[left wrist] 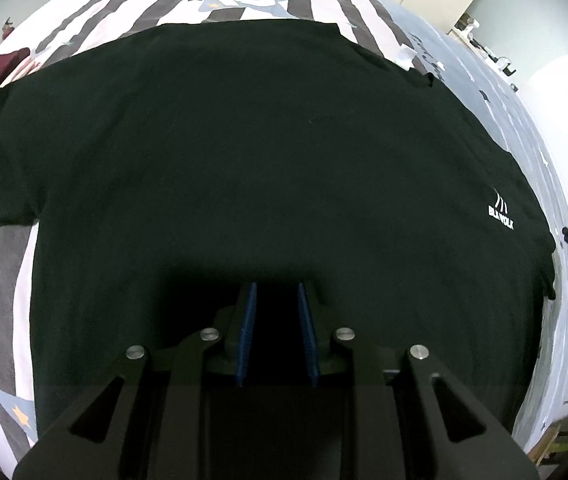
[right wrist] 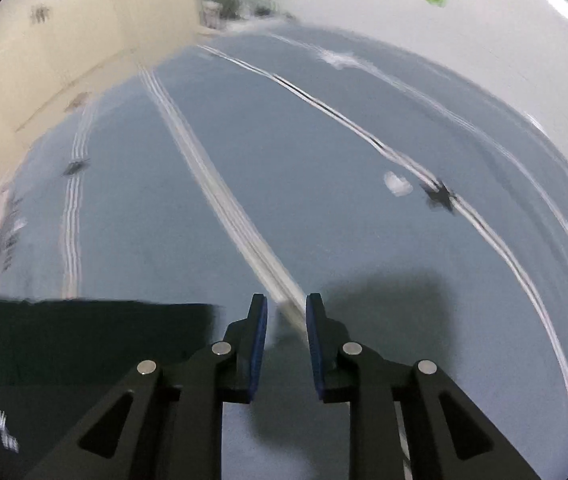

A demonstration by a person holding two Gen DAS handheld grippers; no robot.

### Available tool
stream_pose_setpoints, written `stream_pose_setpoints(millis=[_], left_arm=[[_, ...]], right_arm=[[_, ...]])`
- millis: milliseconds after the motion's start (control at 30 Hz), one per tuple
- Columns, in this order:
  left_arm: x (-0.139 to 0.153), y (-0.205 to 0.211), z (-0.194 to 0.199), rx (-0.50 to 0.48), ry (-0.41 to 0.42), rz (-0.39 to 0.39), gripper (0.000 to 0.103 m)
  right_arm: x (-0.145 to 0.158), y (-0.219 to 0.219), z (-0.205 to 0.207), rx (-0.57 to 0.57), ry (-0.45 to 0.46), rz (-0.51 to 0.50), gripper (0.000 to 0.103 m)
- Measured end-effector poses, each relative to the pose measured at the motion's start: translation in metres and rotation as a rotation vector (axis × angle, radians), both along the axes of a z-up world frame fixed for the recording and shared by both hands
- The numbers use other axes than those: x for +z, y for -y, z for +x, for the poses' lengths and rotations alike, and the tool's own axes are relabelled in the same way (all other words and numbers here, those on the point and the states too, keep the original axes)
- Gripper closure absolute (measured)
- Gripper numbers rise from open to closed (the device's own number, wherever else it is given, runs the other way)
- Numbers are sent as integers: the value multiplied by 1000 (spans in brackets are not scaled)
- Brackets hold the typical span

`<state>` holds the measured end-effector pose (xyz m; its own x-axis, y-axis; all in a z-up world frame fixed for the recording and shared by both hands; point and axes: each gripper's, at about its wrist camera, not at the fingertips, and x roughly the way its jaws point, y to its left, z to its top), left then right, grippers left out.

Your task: Fold clothes

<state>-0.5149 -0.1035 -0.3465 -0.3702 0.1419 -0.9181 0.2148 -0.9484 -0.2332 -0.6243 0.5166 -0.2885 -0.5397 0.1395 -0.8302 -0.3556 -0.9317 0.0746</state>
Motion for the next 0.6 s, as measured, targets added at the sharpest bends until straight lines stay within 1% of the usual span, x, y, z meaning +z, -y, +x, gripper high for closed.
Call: stream_pose_setpoints(millis=[33,133,167,233,267,333,433,467,500,567,600], left_arm=[[-1,-1,0,2,0,1,84],[-2,-4,-4,-7,0,-2,84],[-2,-4,-5,-10,-1,-1,84],[-2,-3,-4,-13,-1,0,84],[-2,-3,-4,-14,-2,0,84],[-1,-3,-4,-14,-3,1,84],[-1,-2,-3,-16,-7,6,84],[-1,-1,-2,-15,-7,10,84],[-1,0,-1,-15,-8,12,84],[-1,2,2,-18,-11,12,84],[-1,2,2,-18,-12,13,84]], right_arm=[[7,15,2,59,-25,-11,84],[16,56,7,175,-75,-4,84],[17,72,7,216,-90,-4,83],[13,96,7,267,-97,-11,79],[10,108,6,290,-101,-14,79],[4,131,-3,319,-111,-16,79],[-9,155,-20,352,-119,-32,79],[-18,157,-29,346,-98,-27,76],[-27,160,-38,340,-78,-22,76],[-44,164,-54,324,-38,-13,76],[-49,156,-53,305,-27,-21,78]])
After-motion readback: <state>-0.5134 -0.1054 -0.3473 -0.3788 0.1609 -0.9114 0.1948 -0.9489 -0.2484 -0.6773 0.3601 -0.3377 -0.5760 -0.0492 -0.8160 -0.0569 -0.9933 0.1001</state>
